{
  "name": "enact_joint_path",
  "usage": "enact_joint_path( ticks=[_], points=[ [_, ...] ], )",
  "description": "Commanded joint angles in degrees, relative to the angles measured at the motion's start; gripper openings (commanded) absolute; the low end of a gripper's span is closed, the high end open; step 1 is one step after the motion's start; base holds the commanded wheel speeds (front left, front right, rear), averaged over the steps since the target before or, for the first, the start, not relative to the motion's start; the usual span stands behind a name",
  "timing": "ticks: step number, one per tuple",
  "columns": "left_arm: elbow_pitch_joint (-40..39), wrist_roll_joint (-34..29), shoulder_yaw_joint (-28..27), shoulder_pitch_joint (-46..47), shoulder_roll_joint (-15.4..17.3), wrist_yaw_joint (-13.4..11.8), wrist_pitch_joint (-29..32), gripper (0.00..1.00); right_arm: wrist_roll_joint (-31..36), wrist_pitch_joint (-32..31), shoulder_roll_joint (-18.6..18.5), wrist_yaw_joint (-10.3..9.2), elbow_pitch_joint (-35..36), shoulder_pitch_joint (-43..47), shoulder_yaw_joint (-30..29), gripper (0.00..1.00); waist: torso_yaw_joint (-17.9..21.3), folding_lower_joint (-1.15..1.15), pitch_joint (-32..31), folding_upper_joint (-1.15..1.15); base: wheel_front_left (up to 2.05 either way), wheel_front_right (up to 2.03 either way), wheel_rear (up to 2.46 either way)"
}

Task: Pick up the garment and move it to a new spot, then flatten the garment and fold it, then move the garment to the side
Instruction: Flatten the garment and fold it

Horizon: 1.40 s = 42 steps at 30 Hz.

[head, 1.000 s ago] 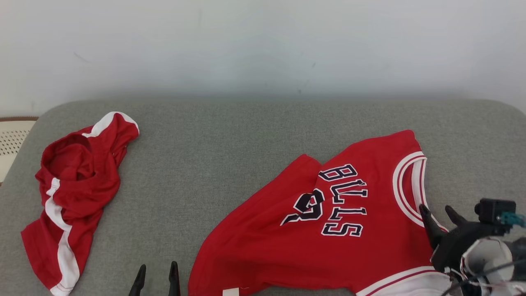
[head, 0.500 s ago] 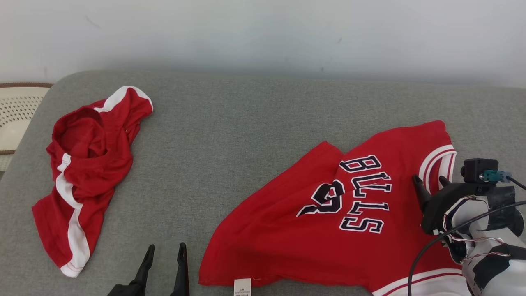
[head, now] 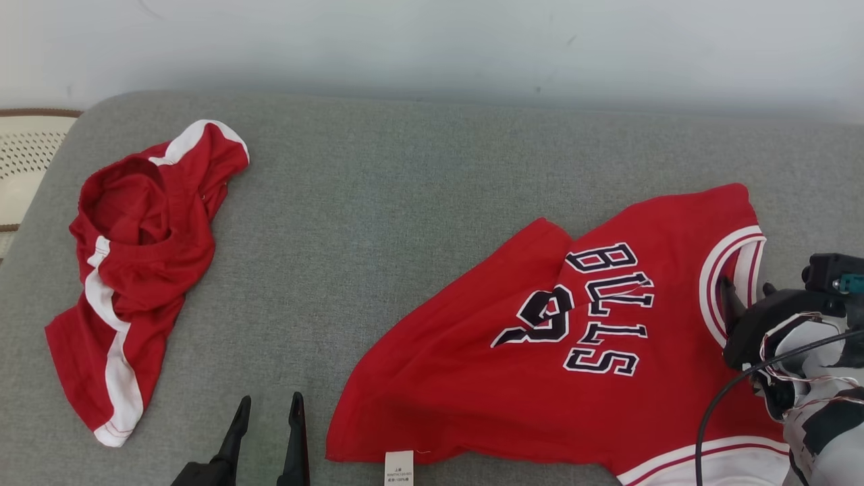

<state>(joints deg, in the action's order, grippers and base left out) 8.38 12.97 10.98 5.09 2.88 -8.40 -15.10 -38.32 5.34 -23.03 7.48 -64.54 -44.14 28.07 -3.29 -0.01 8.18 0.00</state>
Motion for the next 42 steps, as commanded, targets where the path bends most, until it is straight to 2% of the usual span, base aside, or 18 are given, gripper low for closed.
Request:
enact_joint_path(
  ticks=[1,8,9,10,11,23,27,28,29,34,38,42],
  points=[
    [-0.1,-0.51,0.06,1.1,0.01,0.07,-0.08,1.0,-0.75,-0.67,0.15,0.03,-1.25,-0.34,0.25,1.0,0.13,0.01,0.73,0.0,0.0,0.0,0.0],
    [-0.05,-0.54,0.44,2.04,0.02,0.15,-0.08,1.0,-1.92,-1.35,0.95,0.03,-3.85,-1.84,0.85,1.0,-0.15,0.01,1.78,0.0,0.0,0.0,0.0],
    [0.05,-0.65,0.56,2.16,0.02,0.23,-0.08,1.0,-1.93,-1.3,0.9,0.03,-4.12,-2.18,1.04,0.73,-0.28,0.01,1.95,0.0,0.0,0.0,0.0],
    [0.09,-0.66,0.61,2.17,0.02,0.34,-0.08,1.0,-1.97,-0.93,0.98,0.03,-4.05,-2.55,1.27,0.17,-0.42,0.01,2.12,0.0,0.0,0.0,0.0],
    [0.18,-0.72,0.75,2.18,0.02,0.46,-0.08,1.0,-2.23,-0.73,1.04,0.03,-4.13,-2.85,1.34,0.0,-0.63,0.01,2.31,0.0,0.0,0.0,0.0],
    [0.55,-0.22,1.25,3.26,0.02,0.11,-0.08,1.0,0.26,5.1,-1.42,0.03,-4.91,-13.68,3.27,0.0,-2.34,0.01,3.68,0.0,0.0,0.0,0.0],
    [0.7,0.4,1.64,3.34,0.02,-0.19,-0.08,1.0,0.34,3.68,-0.9,0.03,-6.52,-14.82,4.03,0.0,-2.73,0.01,3.48,0.0,0.0,0.0,0.0],
    [0.75,0.61,1.74,3.32,0.02,-0.24,-0.08,1.0,0.5,2.72,-0.78,0.03,-6.79,-14.48,4.4,0.27,-2.79,0.01,3.39,0.0,0.0,0.0,0.0],
    [0.83,0.62,1.83,3.28,0.02,-0.3,-0.08,1.0,0.41,2.15,-0.64,0.03,-7.09,-14.13,4.61,0.99,-2.81,0.01,3.27,0.0,0.0,0.0,0.0],
    [1.28,0.76,2.03,2.67,0.02,-0.71,-0.08,1.0,-0.61,0.72,-0.9,0.03,-7.9,-11.43,5.25,1.0,-2.46,0.01,2.0,0.0,0.0,0.0,0.0],
    [1.27,0.7,1.61,1.39,0.02,-0.67,-0.08,1.0,-1.34,4.2,-1.84,0.03,-7.14,-8.46,5.6,1.0,-1.59,0.01,0.05,0.0,0.0,0.0,0.0],
    [1.3,0.0,0.76,0.01,0.02,-0.2,-0.08,1.0,-4.32,7.85,-2.75,0.03,-3.4,-4.0,4.85,1.0,-0.12,0.01,-2.31,0.0,0.0,0.0,0.0]
  ],
)
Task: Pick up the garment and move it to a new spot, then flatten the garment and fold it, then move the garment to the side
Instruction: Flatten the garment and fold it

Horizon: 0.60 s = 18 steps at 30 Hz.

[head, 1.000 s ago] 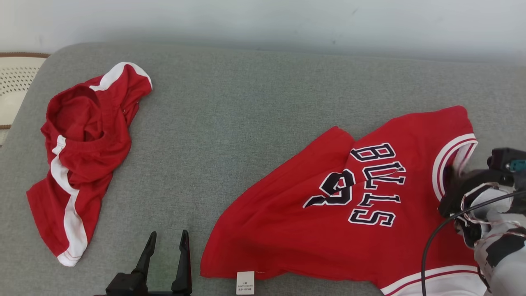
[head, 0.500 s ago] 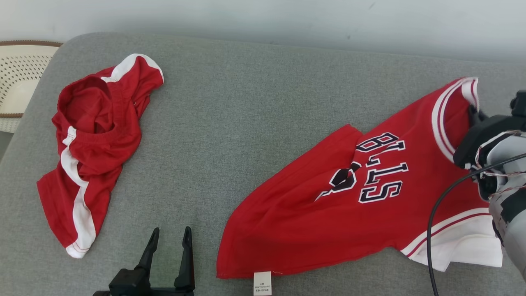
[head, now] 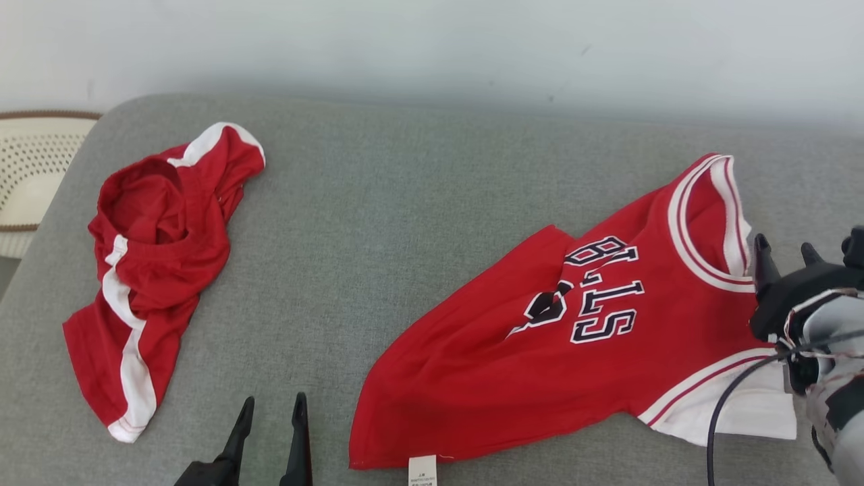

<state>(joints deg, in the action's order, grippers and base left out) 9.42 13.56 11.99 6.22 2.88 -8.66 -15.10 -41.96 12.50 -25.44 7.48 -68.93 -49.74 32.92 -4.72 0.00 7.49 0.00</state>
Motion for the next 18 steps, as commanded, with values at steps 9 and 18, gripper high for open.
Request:
enact_joint_path(
  ticks=[9,18],
  points=[
    [-0.27,-0.87,-1.02,-3.22,0.02,0.34,-0.08,1.0,-4.24,2.25,-2.7,0.03,8.72,10.63,1.32,1.0,3.16,0.0,-3.58,0.0,0.0,0.0,0.0],
    [-0.15,-0.53,-0.7,-3.91,0.02,0.29,-0.08,1.0,-7.54,1.76,-3.13,0.03,15.06,20.19,2.97,1.0,3.94,0.0,-4.78,0.0,0.0,0.0,0.0]
  ],
)
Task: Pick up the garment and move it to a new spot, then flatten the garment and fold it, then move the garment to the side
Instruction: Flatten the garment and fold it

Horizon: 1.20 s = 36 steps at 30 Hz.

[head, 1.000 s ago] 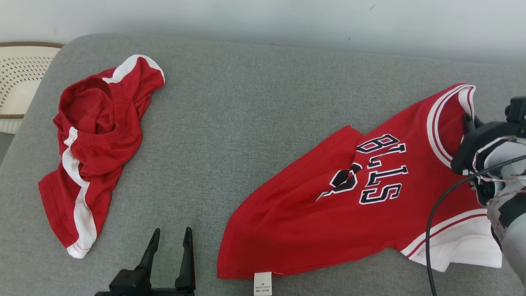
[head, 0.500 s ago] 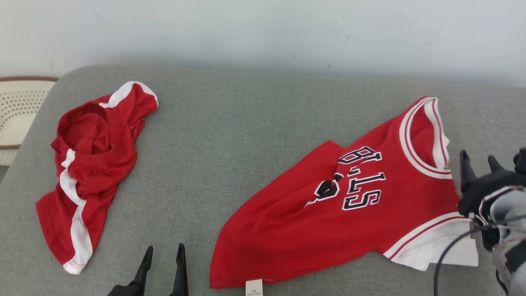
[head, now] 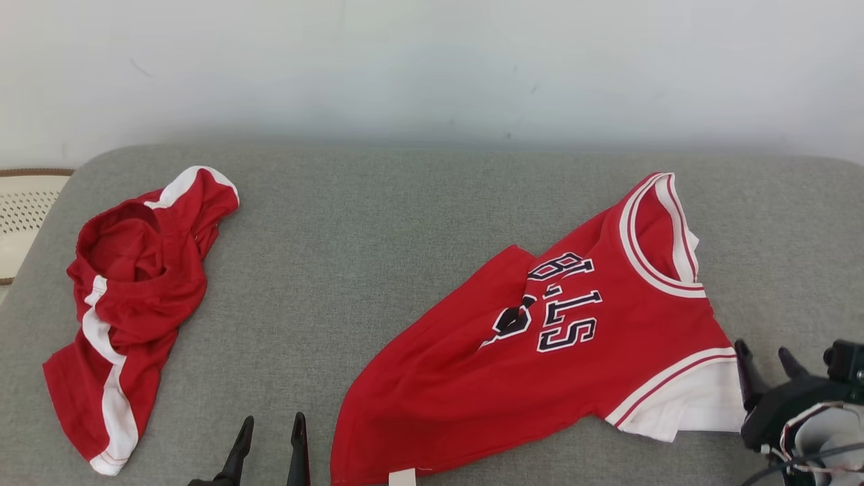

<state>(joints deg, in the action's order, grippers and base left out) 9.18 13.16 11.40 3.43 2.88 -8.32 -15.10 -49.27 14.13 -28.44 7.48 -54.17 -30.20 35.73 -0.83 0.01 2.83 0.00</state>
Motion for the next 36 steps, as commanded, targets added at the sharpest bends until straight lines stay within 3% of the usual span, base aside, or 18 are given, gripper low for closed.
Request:
enact_joint_path(
  ticks=[1,10,12,13,15,16,18,19,35,36],
  points=[
    [0.06,-0.09,-0.03,-1.22,0.03,-0.06,-0.08,1.0,-0.52,-0.05,-0.16,0.03,0.79,1.5,0.19,1.0,0.04,-0.01,-0.19,0.0,0.0,0.0,0.0],
    [-0.31,0.09,-0.28,-1.04,0.02,0.0,-0.08,1.0,-2.49,-3.34,-0.09,0.03,4.4,6.92,0.08,1.0,-0.3,-0.01,0.24,0.0,0.0,0.0,0.0],
    [-0.21,0.06,-0.15,-0.78,0.03,0.08,-0.08,1.0,-2.72,-3.94,0.2,0.03,4.5,7.45,-0.22,0.77,-0.41,-0.01,0.43,0.0,0.0,0.0,0.0],
    [-0.17,0.05,-0.11,-0.63,0.02,0.09,-0.08,1.0,-2.64,-3.95,0.29,0.03,4.49,7.59,-0.34,0.47,-0.47,-0.01,0.51,0.0,0.0,0.0,0.0],
    [-0.17,0.04,-0.16,-0.39,0.02,0.08,-0.08,1.0,-2.33,-4.23,0.46,0.03,4.63,7.6,-0.52,0.28,-0.57,-0.01,0.63,0.0,0.0,0.0,0.0],
    [-0.19,0.02,-0.25,-0.31,0.02,0.06,-0.08,1.0,-2.18,-4.31,0.57,0.03,4.77,7.47,-0.62,0.24,-0.59,-0.01,0.68,0.0,0.0,0.0,0.0],
    [-0.18,0.0,-0.43,-0.32,0.02,0.02,-0.08,1.0,-1.95,-4.29,0.65,0.03,5.04,7.41,-0.88,0.03,-0.58,-0.01,0.68,0.0,0.0,0.0,0.0],
    [-0.13,-0.03,-0.51,-0.39,0.02,0.02,-0.08,1.0,-1.89,-4.26,0.66,0.03,5.2,7.55,-0.97,0.0,-0.55,-0.01,0.64,0.0,0.0,0.0,0.0],
    [-0.5,0.29,-0.88,-1.33,0.02,-0.25,-0.08,1.0,-0.16,-1.96,-0.19,0.03,11.63,12.0,-2.8,0.01,1.09,-0.01,0.54,0.0,0.0,0.0,0.0],
    [-0.53,0.31,-0.92,-1.39,0.02,-0.26,-0.08,1.0,-0.11,-1.91,-0.13,0.03,12.01,12.34,-2.94,0.18,1.24,-0.01,0.61,0.0,0.0,0.0,0.0]
  ],
)
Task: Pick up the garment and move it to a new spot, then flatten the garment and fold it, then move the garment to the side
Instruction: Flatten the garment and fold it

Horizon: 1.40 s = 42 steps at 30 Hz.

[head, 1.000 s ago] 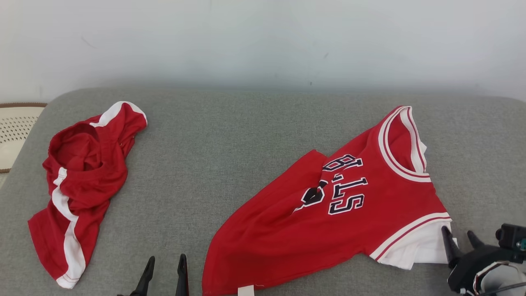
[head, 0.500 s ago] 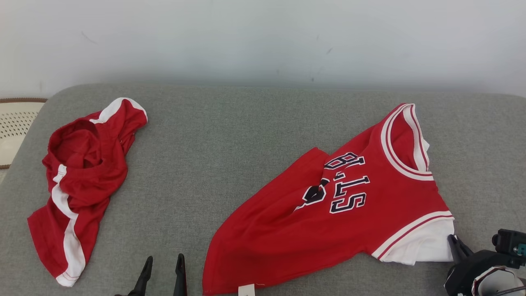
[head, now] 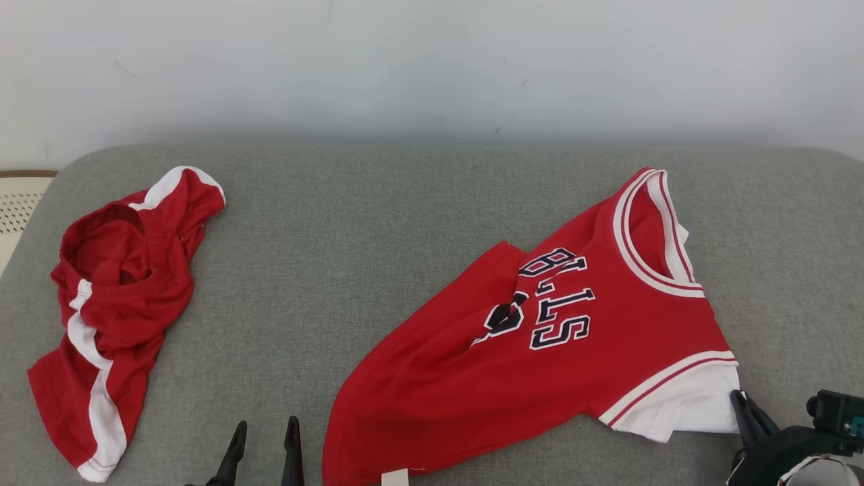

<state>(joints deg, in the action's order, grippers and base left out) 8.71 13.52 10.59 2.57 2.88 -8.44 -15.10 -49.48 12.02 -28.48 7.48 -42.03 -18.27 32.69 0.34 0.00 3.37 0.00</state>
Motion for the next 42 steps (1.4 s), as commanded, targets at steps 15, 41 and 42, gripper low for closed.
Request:
enact_joint_path(
  ticks=[15,41,42],
  points=[
    [-0.13,0.33,0.06,-0.42,0.02,-0.21,-0.08,1.0,3.72,1.4,-0.9,0.03,9.04,5.78,-4.13,1.0,0.17,0.0,0.11,0.0,0.0,0.0,0.0],
    [0.7,0.65,1.08,-0.34,0.03,-0.14,-0.08,1.0,13.51,-15.01,9.21,0.03,25.52,17.66,-15.94,0.48,-2.07,0.0,-0.59,0.0,0.0,0.0,0.0],
    [0.7,0.65,1.08,-0.34,0.03,-0.14,-0.08,1.0,13.51,-15.01,9.21,0.03,25.52,17.66,-15.94,0.48,-2.07,0.0,-0.59,0.0,0.0,0.0,0.0]
  ],
)
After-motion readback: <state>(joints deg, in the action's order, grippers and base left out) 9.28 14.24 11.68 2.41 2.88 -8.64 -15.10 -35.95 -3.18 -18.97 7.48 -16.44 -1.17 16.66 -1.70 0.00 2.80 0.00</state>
